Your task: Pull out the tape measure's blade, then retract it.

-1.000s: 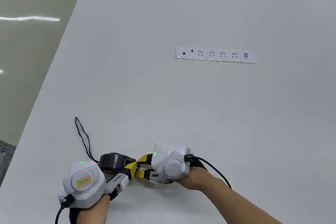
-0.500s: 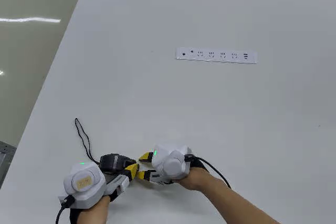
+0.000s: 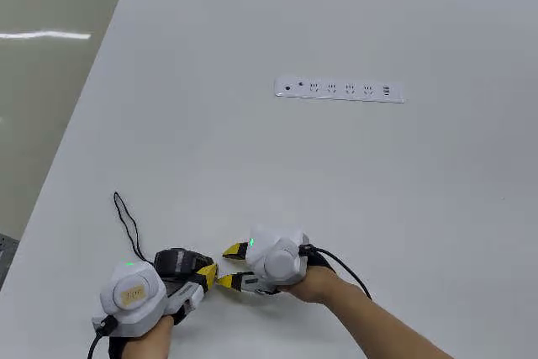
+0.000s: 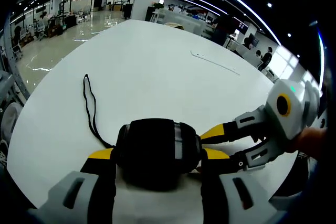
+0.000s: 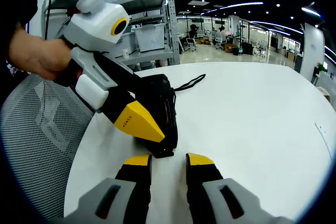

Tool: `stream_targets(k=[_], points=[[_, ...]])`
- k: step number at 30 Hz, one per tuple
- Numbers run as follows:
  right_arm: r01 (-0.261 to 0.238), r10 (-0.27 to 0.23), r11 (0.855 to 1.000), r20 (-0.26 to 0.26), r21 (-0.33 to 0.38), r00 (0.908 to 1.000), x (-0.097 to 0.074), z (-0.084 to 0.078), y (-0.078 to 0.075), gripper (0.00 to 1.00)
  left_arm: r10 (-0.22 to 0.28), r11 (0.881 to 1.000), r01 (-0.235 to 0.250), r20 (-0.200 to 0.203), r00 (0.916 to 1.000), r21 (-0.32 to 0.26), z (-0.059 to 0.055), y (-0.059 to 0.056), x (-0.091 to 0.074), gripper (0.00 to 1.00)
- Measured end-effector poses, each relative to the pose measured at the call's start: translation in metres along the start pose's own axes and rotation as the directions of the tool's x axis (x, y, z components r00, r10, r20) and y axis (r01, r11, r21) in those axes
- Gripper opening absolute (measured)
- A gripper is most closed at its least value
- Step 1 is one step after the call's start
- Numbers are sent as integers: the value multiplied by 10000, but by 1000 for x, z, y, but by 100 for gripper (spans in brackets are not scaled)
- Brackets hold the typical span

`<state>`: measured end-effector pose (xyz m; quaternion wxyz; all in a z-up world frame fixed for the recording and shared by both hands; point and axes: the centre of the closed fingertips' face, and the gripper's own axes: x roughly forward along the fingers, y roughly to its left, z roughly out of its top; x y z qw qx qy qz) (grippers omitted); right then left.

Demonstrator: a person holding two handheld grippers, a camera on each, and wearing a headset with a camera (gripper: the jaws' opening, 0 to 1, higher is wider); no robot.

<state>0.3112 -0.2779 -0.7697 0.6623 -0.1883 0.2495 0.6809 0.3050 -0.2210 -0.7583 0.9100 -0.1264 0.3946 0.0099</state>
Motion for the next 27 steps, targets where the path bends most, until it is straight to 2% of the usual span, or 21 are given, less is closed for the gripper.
stream_targets(k=[7, 15, 21, 27], points=[[273, -274, 9995, 101, 131, 9996, -13, 2, 0, 26, -160, 9997, 160, 2, 9999, 204, 1, -3, -4, 65], [738, -746, 9968, 270, 292, 9968, -34, 6, -1, 29, -395, 9949, 387, 73, 9992, 930, 5, -11, -13, 69], [1173, -1196, 9918, 428, 514, 9919, -53, 9, 1, 33, -744, 9817, 715, 98, 9972, 1765, 9, -18, -20, 73], [1645, -1686, 9836, 531, 740, 9843, -74, 10, 4, 37, -1188, 9623, 1110, 167, 9928, 2482, 15, -26, -30, 76]])
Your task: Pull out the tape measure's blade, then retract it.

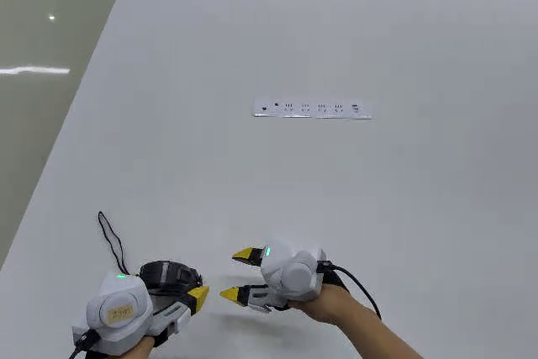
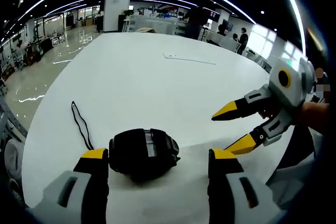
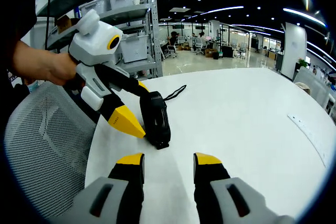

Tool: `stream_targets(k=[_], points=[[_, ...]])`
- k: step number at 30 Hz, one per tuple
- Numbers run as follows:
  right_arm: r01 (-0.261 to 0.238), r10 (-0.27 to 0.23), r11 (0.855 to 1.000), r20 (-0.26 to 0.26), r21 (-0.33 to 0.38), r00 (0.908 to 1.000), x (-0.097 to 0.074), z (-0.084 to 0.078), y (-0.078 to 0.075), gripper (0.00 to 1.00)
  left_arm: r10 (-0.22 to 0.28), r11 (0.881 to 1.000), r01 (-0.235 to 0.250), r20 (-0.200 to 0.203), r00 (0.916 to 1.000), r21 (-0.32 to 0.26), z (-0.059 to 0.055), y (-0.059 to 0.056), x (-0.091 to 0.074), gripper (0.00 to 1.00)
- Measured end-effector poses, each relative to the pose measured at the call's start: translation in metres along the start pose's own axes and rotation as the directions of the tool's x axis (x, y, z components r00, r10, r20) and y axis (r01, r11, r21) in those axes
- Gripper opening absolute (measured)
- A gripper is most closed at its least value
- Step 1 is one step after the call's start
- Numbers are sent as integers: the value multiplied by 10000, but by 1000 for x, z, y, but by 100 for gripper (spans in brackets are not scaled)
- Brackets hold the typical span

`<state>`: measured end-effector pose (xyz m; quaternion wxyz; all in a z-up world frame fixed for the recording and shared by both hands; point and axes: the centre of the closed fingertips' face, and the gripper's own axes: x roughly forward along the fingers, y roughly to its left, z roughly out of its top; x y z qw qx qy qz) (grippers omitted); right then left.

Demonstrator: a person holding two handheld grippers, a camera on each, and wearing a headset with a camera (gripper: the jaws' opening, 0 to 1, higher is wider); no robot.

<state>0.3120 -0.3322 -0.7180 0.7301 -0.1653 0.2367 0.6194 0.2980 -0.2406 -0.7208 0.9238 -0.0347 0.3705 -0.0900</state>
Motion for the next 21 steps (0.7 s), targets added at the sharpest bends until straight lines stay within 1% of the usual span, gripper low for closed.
stream_targets(k=[3, 4, 5, 6, 7, 9, 10, 13, 15, 16, 18, 19, 21], points=[[297, -299, 9990, 59, 330, 9995, -12, 0, -1, 41, -235, 9993, 234, 30, 9997, 282, 2, -3, -3, 78], [481, -484, 9981, 66, 382, 9988, -18, 0, -3, 42, -453, 9981, 449, 84, 9989, 423, 4, -7, -4, 78], [574, -577, 9977, 69, 373, 9983, -22, 0, -3, 43, -462, 9981, 461, 16, 9989, 414, 4, -7, -6, 79], [675, -678, 9969, 65, 395, 9977, -26, 0, -3, 44, -576, 9970, 575, -3, 9983, 518, 4, -9, -7, 80], [780, -785, 9958, 80, 470, 9969, -31, 0, -3, 44, -802, 9942, 800, 5, 9968, 722, 5, -11, -7, 80], [966, -971, 9937, 53, 575, 9953, -38, -2, -3, 47, -992, 9910, 988, 1, 9951, 904, 6, -14, -10, 80], [1191, -1192, 9911, -29, 602, 9929, -43, -4, -5, 48, -1110, 9891, 1107, -22, 9938, 966, 6, -16, -12, 81], [1549, -1552, 9853, -12, 719, 9879, -56, -5, -6, 51, -1227, 9855, 1220, -20, 9924, 1178, 7, -18, -14, 82], [1870, -1870, 9794, -65, 760, 9823, -66, -7, -9, 52, -1370, 9822, 1361, -21, 9906, 1291, 8, -20, -16, 82], [1942, -1943, 9773, -66, 852, 9809, -70, -8, -9, 54, -1414, 9810, 1405, -22, 9899, 1336, 8, -21, -17, 82], [2175, -2159, 9707, -267, 1019, 9761, -79, -14, -10, 58, -1530, 9781, 1524, -69, 9882, 1418, 8, -22, -19, 83], [2260, -2246, 9692, -252, 975, 9741, -83, -14, -10, 58, -1594, 9767, 1587, -72, 9872, 1446, 8, -23, -20, 83], [2501, -2483, 9611, -296, 1173, 9682, -94, -17, -11, 58, -1756, 9723, 1747, -79, 9844, 1555, 8, -25, -24, 83]])
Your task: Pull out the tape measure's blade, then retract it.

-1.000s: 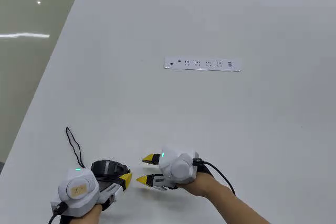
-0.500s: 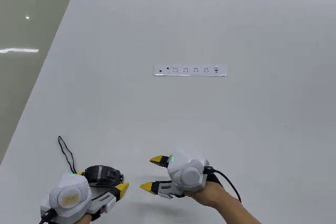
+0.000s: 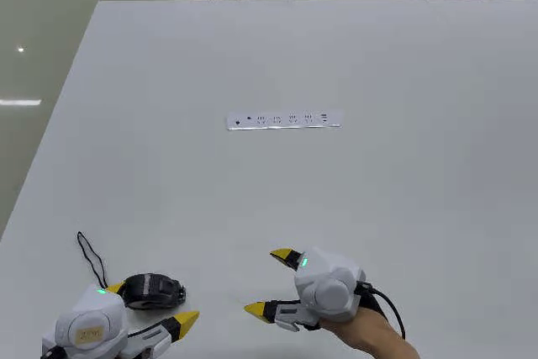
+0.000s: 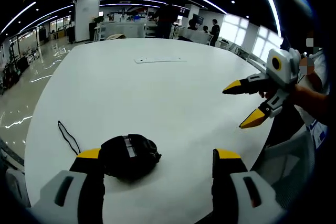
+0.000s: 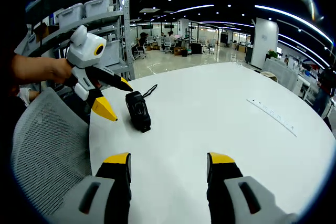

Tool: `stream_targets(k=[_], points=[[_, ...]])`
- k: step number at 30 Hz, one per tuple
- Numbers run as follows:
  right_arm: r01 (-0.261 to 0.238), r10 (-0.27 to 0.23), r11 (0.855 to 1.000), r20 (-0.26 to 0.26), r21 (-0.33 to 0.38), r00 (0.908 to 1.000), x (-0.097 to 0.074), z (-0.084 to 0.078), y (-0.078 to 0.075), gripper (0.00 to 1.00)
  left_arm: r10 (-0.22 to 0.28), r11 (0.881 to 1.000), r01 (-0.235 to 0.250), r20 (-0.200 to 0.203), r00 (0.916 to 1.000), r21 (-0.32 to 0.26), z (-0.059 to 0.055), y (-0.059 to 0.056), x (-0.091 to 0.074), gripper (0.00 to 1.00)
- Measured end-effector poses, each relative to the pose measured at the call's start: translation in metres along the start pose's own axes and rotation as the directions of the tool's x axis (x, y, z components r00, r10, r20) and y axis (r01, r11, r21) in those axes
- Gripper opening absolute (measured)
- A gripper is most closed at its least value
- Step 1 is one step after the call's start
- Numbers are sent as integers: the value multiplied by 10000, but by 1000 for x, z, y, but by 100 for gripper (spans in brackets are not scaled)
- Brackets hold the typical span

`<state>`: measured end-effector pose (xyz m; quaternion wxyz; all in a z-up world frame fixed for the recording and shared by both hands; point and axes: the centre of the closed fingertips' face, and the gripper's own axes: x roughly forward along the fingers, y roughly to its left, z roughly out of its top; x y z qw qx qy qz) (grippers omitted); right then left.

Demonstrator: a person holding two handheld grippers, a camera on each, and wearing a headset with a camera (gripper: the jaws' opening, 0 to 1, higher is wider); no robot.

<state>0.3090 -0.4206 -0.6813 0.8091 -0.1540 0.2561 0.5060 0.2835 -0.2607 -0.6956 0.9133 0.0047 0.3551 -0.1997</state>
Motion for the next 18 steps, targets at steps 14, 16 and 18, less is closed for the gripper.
stream_targets(k=[14, 16, 18], points=[[1321, -1324, 9875, -21, 863, 9912, -58, -14, -16, 68, -760, 9953, 746, 219, 9969, 622, 1, -4, -27, 95], [1476, -1479, 9844, -38, 953, 9890, -65, -18, -18, 70, -840, 9953, 823, 321, 9959, 514, 2, -4, -32, 95], [1523, -1527, 9831, -33, 1014, 9883, -71, -19, -17, 72, -911, 9947, 890, 396, 9951, 516, 2, -5, -37, 96]])
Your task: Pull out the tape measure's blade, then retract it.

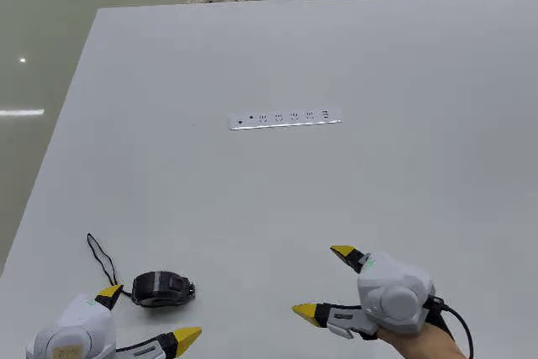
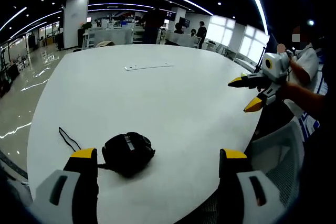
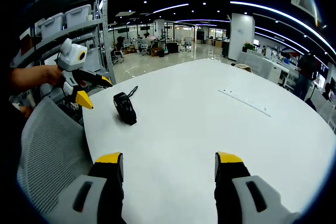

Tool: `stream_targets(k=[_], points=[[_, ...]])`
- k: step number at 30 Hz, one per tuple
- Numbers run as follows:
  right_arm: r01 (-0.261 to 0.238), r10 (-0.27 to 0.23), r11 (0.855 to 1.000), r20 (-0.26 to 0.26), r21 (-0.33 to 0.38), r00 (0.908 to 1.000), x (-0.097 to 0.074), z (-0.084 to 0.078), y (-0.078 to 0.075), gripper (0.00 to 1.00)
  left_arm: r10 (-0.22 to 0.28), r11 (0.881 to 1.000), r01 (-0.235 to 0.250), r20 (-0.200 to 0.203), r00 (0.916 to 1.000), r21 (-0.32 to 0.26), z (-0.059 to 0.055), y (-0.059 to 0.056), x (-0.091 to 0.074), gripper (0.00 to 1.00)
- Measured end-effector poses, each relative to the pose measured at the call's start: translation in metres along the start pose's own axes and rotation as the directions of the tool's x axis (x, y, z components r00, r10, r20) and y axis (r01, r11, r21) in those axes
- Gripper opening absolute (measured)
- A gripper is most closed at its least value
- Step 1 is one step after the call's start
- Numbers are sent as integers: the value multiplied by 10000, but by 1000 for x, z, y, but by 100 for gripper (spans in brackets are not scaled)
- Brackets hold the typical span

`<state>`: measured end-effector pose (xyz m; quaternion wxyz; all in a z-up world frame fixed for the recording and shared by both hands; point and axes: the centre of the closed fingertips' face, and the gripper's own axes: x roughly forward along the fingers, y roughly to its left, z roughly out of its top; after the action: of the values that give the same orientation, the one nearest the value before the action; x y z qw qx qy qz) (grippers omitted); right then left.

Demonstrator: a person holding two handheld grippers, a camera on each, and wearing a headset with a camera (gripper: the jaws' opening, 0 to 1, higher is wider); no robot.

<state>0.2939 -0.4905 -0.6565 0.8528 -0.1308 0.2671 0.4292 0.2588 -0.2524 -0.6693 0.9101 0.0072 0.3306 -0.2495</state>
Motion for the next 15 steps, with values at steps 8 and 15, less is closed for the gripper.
stream_targets(k=[8, 15], points=[[387, -387, 9992, -24, 141, 9992, -22, -7, -6, 77, -184, 9994, 180, 133, 9997, 309, 0, -4, -14, 99], [164, -164, 9999, 255, 32, 9995, -33, -4, 1, 86, -556, 9925, 549, 26, 9985, 1089, -2, -9, -21, 99]])
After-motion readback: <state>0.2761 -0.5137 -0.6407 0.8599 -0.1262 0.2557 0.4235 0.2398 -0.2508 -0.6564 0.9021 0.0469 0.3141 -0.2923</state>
